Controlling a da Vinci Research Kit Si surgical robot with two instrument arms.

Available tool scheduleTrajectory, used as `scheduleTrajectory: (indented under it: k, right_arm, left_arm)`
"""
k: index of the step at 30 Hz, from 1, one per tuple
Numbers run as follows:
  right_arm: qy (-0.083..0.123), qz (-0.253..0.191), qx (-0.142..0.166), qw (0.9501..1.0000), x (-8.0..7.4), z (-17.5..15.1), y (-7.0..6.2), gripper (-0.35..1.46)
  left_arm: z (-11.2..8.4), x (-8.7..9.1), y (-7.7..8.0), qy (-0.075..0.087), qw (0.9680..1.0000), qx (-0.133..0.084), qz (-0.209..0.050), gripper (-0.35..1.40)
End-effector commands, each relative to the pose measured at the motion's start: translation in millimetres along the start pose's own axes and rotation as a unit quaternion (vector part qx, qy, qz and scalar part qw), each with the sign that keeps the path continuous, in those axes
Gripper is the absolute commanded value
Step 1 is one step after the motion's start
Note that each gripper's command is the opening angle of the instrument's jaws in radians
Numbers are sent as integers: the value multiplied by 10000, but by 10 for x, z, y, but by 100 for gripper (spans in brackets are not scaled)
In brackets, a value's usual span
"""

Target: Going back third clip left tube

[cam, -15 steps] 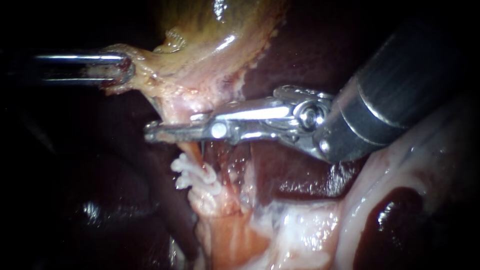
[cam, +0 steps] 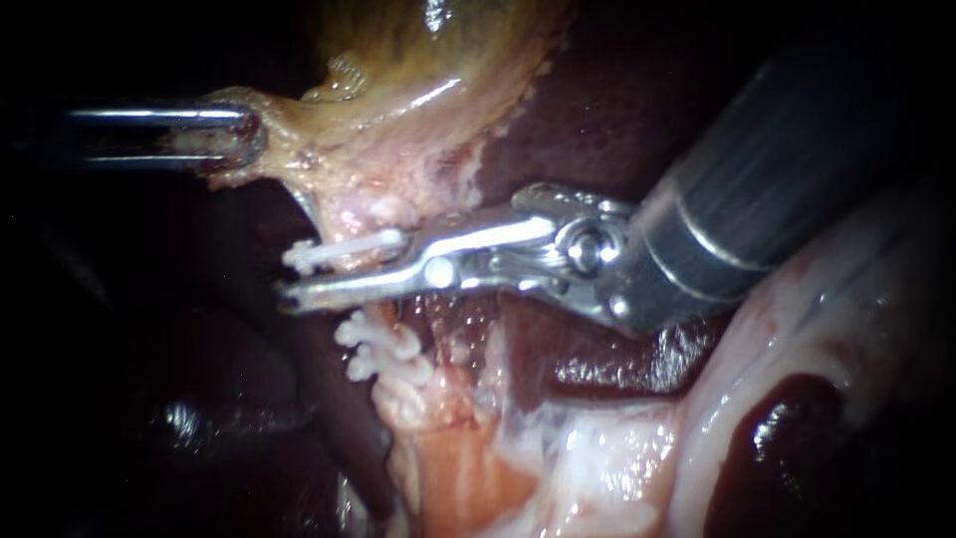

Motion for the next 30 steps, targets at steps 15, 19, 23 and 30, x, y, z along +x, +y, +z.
scheduleTrajectory:
  k: [15,19,23,30]
  right_arm:
    - [-723,-2274,-630,9691,-22,-111,-34,50]
    - [-715,-2566,-782,9607,-25,-154,-55,50]
    - [-719,-2689,-877,9565,-32,-180,-64,50]
    - [-722,-2786,-952,9529,-32,-194,-67,50]
  left_arm:
    - [-6,-1,0,-7,10000,-9,7,-35]
    - [-6,-1,0,-6,10000,-7,7,-35]
    - [-4,-1,1,-5,10000,-5,6,-35]
    - [3,-5,1,9,10000,15,15,-35]
